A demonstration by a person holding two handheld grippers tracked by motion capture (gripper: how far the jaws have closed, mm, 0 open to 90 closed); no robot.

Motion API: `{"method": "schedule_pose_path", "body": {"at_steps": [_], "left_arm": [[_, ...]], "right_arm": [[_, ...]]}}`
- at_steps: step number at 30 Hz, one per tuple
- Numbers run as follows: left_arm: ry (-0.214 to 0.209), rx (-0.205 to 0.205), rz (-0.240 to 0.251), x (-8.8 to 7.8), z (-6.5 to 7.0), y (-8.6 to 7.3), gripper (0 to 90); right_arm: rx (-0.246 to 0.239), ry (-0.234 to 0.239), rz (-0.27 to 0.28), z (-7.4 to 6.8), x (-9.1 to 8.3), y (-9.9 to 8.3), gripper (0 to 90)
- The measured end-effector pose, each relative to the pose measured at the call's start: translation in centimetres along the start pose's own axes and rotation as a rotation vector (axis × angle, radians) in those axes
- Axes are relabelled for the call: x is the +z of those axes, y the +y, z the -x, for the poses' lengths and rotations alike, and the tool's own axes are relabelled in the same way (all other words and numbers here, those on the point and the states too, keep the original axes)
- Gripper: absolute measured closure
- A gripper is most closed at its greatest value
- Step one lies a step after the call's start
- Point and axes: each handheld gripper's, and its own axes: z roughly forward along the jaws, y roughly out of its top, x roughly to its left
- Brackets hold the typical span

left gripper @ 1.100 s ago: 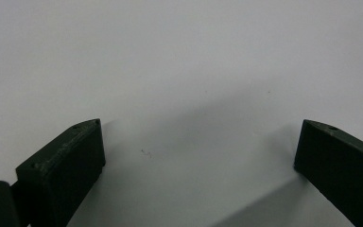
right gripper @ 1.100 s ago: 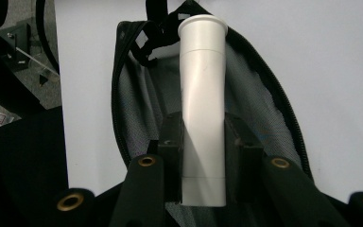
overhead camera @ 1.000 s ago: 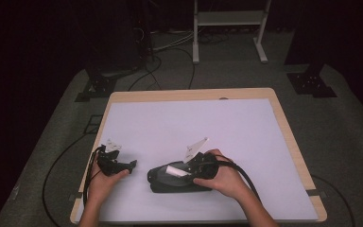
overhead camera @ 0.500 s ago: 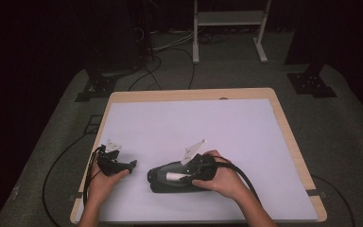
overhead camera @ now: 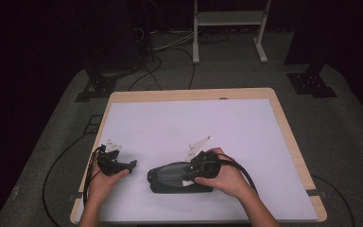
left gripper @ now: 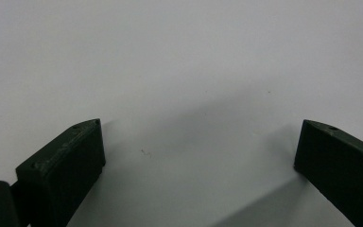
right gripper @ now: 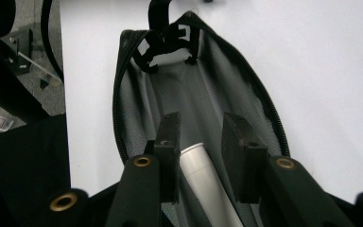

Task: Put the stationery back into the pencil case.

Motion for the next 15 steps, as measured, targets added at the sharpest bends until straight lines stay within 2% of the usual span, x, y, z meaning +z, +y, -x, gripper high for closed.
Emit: {"method": "schedule_pose_path", "body": {"at_steps": [9,15], "left_arm": [[0.0,0.001,-0.001,0.0,0.0,0.0,1.6],[0.0,0.0,0.001,0.0,0.0,0.0,1.6]], "right_arm": [[0.017,-0.016,0.042,0.3,-1.0,-0.3,52.5],[0.044,-0.054,0.077,0.7,-1.9,-0.9,41.9]]}}
